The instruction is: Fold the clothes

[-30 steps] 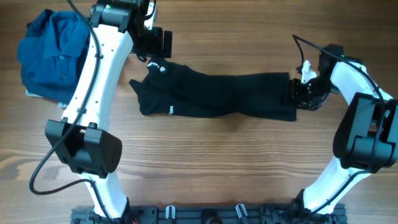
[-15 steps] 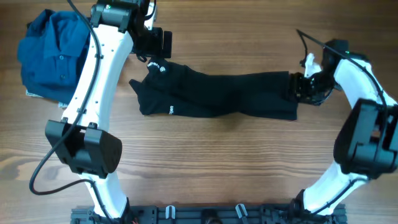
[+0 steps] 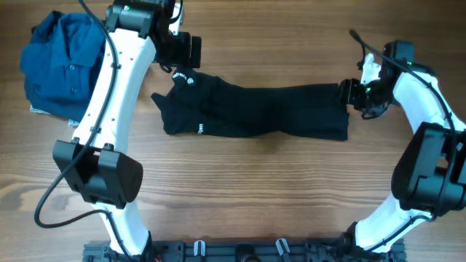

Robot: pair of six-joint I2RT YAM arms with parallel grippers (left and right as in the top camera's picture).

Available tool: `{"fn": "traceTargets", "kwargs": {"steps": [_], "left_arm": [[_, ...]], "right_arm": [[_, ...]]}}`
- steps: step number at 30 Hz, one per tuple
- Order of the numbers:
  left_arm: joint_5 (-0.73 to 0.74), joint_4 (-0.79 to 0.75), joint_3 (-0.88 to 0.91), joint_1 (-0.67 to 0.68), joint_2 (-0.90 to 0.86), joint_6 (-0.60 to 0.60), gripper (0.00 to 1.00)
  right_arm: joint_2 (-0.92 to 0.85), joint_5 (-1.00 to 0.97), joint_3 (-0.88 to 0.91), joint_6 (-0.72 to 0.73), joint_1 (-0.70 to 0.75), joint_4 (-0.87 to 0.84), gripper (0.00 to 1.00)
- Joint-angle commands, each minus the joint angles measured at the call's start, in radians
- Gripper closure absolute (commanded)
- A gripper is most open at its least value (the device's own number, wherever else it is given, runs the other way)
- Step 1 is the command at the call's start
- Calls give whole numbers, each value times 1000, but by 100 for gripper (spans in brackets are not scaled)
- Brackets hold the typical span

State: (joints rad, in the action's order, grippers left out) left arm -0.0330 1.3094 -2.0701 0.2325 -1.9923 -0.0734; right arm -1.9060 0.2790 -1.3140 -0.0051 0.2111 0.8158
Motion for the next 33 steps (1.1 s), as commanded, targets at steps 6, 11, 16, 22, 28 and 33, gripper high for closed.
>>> {"fn": "traceTargets", "kwargs": {"steps": [6, 11, 16, 22, 28, 33], "left_arm": [[-14, 0, -2, -6, 1, -13, 0], [-22, -1, -2, -6, 1, -13, 0], [-22, -1, -2, -6, 1, -13, 0], [-22, -1, -2, -6, 1, -13, 0], [-22, -1, -2, -6, 1, -13, 0], [-21, -2, -2, -6, 1, -14, 0]], "right_arm": [[-9, -55, 132, 35, -8, -104, 29], [-9, -56, 182, 60, -10, -166, 41], [-9, -55, 223, 91, -21, -218, 75], [-6, -41, 211, 162, -14, -226, 96], [15, 18, 101, 124, 92, -129, 96], [19, 97, -26, 26, 211, -31, 96]]}}
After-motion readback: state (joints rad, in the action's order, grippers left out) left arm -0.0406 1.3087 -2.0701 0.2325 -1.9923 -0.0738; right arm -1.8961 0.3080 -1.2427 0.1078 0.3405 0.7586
